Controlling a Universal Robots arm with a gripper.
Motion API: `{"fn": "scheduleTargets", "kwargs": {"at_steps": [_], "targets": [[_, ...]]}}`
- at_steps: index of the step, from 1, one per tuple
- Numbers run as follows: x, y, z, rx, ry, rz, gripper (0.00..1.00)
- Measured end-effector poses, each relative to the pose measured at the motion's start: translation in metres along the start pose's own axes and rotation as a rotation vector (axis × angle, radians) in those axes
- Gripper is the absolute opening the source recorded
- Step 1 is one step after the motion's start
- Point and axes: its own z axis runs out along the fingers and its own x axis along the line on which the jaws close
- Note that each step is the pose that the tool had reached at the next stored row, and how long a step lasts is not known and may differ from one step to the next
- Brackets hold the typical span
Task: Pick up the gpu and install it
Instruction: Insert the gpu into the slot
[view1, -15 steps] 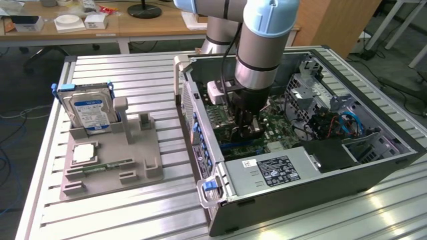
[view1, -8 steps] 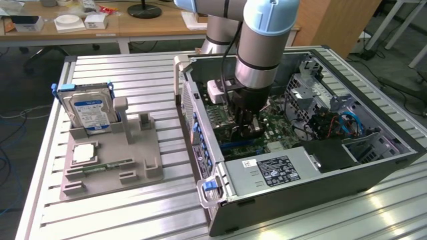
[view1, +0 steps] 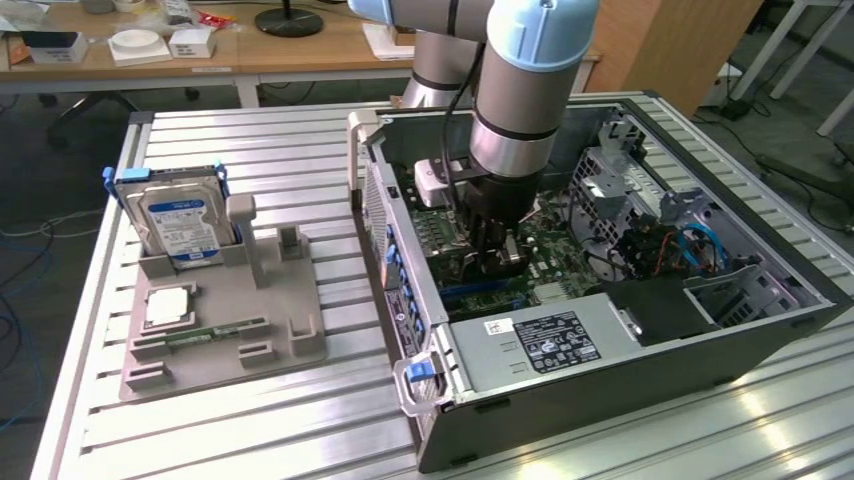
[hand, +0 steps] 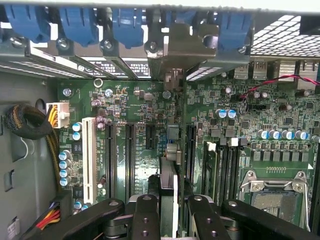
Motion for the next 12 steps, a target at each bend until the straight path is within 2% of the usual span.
{"fn": "scheduleTargets", "kwargs": {"at_steps": [12], "targets": [[0.0001, 0.0004, 0.0030, -0.0001, 0.0003, 0.000, 0.27]]}}
